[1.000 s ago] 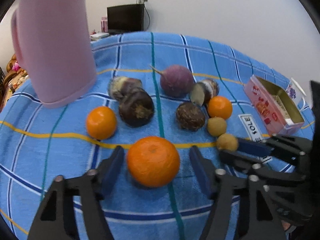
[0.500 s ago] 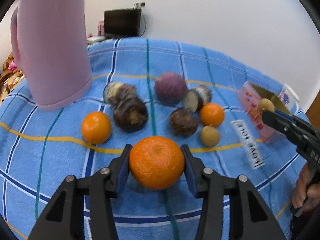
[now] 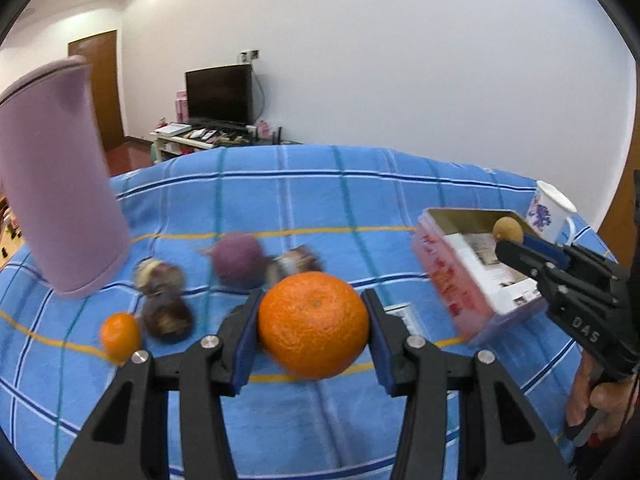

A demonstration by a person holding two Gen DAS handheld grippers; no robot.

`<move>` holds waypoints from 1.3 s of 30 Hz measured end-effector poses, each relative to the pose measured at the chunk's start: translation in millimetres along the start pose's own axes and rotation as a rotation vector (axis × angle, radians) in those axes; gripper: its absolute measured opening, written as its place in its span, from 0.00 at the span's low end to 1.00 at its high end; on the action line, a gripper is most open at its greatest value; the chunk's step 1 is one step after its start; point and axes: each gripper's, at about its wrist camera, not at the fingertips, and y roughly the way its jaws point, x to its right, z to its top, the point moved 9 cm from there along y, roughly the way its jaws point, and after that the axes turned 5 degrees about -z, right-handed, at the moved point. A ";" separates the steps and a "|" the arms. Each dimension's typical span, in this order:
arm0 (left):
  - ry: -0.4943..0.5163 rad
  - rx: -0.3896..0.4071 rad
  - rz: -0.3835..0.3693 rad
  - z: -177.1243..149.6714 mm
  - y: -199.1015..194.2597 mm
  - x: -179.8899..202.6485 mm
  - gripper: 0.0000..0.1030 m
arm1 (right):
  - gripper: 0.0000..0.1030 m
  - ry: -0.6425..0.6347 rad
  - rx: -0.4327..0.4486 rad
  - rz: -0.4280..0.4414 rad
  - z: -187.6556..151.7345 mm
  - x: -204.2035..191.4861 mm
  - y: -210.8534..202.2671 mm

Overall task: Organize fruits
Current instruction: 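Carry both fruits into the tin box and open both tools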

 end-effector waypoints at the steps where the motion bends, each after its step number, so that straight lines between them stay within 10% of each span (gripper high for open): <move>1: 0.012 0.003 -0.003 3.0 2.2 9.0 0.48 | 0.25 0.010 0.003 -0.021 0.4 10.5 0.1; 17: 0.141 0.027 -0.052 26.7 43.7 119.1 0.48 | 0.25 0.074 -0.034 -0.233 -11.9 116.9 9.8; 39: 0.199 -0.052 -0.036 15.4 97.8 157.8 0.48 | 0.25 0.090 -0.150 -0.248 -34.5 124.8 35.9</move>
